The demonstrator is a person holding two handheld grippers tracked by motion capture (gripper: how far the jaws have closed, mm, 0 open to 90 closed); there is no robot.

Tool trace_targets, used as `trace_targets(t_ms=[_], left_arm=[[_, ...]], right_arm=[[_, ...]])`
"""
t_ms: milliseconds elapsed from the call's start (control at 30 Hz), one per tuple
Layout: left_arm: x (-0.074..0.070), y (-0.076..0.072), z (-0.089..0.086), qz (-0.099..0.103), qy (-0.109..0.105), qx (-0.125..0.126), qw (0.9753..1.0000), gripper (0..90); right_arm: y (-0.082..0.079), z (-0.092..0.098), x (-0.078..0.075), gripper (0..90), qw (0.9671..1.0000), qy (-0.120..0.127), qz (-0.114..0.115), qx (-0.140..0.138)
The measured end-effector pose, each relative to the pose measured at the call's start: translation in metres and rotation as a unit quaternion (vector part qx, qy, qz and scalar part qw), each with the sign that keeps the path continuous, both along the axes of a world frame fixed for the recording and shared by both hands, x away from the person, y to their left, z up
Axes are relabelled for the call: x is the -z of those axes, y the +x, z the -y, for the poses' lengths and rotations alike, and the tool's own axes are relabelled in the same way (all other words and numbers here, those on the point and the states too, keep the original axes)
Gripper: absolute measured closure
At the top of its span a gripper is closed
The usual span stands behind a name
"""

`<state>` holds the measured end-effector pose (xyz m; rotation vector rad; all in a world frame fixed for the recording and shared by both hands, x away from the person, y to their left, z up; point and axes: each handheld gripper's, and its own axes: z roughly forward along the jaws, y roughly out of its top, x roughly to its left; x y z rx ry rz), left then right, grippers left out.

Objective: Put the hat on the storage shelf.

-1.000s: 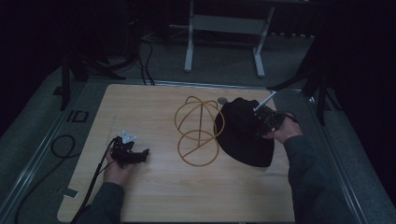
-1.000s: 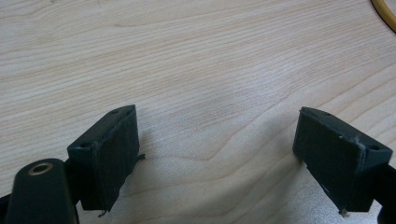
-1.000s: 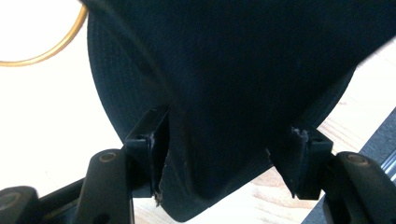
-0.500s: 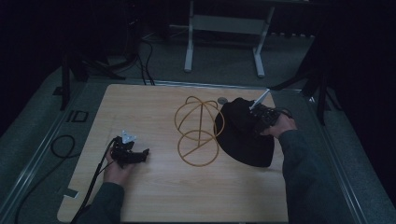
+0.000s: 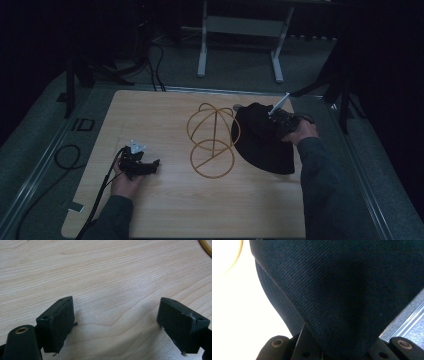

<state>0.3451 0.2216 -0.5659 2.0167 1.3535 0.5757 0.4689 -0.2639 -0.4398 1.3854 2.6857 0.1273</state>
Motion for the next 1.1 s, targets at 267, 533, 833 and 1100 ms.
trace_targets(t_ms=[267, 533, 833, 1100], left_arm=[[0.000, 0.000, 0.000, 0.000, 0.000, 0.000, 1.0000, 14.7], [0.000, 0.000, 0.000, 0.000, 0.000, 0.000, 1.0000, 14.7], [0.000, 0.000, 0.000, 0.000, 0.000, 0.000, 1.0000, 14.8], [0.000, 0.000, 0.000, 0.000, 0.000, 0.000, 1.0000, 14.8]], right_arm=[[-0.003, 0.004, -0.011, 87.7, 0.9996, -0.005, 0.027, -0.007], [-0.007, 0.004, -0.029, 87.8, 0.9986, 0.002, 0.050, -0.016], [-0.013, 0.005, -0.049, 87.8, 0.9975, 0.010, 0.064, -0.029], [-0.016, 0.009, -0.060, 87.7, 0.9965, 0.009, 0.068, -0.049]])
